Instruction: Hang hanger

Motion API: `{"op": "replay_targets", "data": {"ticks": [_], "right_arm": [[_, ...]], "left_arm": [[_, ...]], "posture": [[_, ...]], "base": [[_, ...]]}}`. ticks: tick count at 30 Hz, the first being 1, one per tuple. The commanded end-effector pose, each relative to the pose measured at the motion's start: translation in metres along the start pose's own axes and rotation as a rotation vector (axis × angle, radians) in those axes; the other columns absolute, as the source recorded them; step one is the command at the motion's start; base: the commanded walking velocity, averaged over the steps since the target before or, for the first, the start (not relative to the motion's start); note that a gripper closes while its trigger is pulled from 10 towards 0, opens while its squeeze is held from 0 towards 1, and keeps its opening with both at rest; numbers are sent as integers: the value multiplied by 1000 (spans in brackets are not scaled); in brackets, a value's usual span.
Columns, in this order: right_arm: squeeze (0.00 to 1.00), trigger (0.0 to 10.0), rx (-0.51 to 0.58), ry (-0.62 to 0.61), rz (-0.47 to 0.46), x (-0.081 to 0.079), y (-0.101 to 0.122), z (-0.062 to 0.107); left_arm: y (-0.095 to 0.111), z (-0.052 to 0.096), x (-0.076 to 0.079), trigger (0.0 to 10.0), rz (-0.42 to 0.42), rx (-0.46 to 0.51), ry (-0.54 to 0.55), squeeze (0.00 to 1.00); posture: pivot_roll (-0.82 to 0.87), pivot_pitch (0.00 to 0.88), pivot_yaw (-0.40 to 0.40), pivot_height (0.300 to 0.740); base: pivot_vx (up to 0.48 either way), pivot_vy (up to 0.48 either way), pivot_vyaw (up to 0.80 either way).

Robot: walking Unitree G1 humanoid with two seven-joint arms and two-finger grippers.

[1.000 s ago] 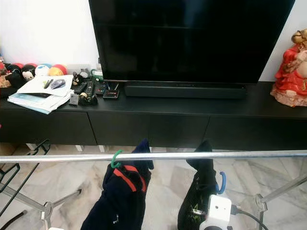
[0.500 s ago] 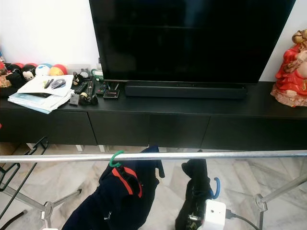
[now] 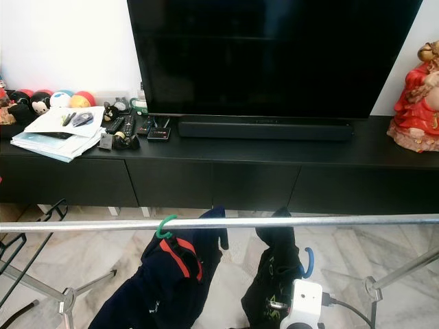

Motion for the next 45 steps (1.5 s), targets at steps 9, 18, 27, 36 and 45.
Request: {"op": "replay_targets", "data": {"ticks": [9, 18, 27, 36, 45], "right_arm": [[0, 10000, 45, -3, -11, 0, 10, -4], [0, 10000, 43, 4, -7, -1, 9, -4], [0, 10000, 44, 11, -4, -3, 9, -5], [0, 10000, 42, -4, -14, -1, 9, -6], [0, 10000, 35, -8, -19, -1, 7, -7]], "left_arm": [[-4, 1, -4, 10000, -1, -22, 9, 0], [-4, 2, -7, 10000, -2, -24, 9, 0], [-4, 1, -2, 10000, -3, -23, -1, 0], [-6, 1, -2, 10000, -3, -32, 0, 0], [-11, 3, -4, 10000, 3, -48, 9, 0]], "posture": [[67, 29, 14, 740], [69, 27, 14, 740], [70, 19, 16, 740], [70, 20, 17, 740], [70, 22, 16, 740]], "base": [[0, 0, 0], [0, 0, 0], [0, 0, 0], [0, 0, 0], [0, 0, 0]]}}
Point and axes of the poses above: a point about 5 cm out from each wrist's last joint towards the gripper, its own z axis pointing back from the gripper into the wrist, its own y axis along the axis of the wrist's last joint, x = y × z, the point moved 4 cm from there along -z, pointing out of the wrist towards the gripper, and after that the axes turned 7 degrees about z, right-handed, at the moved point
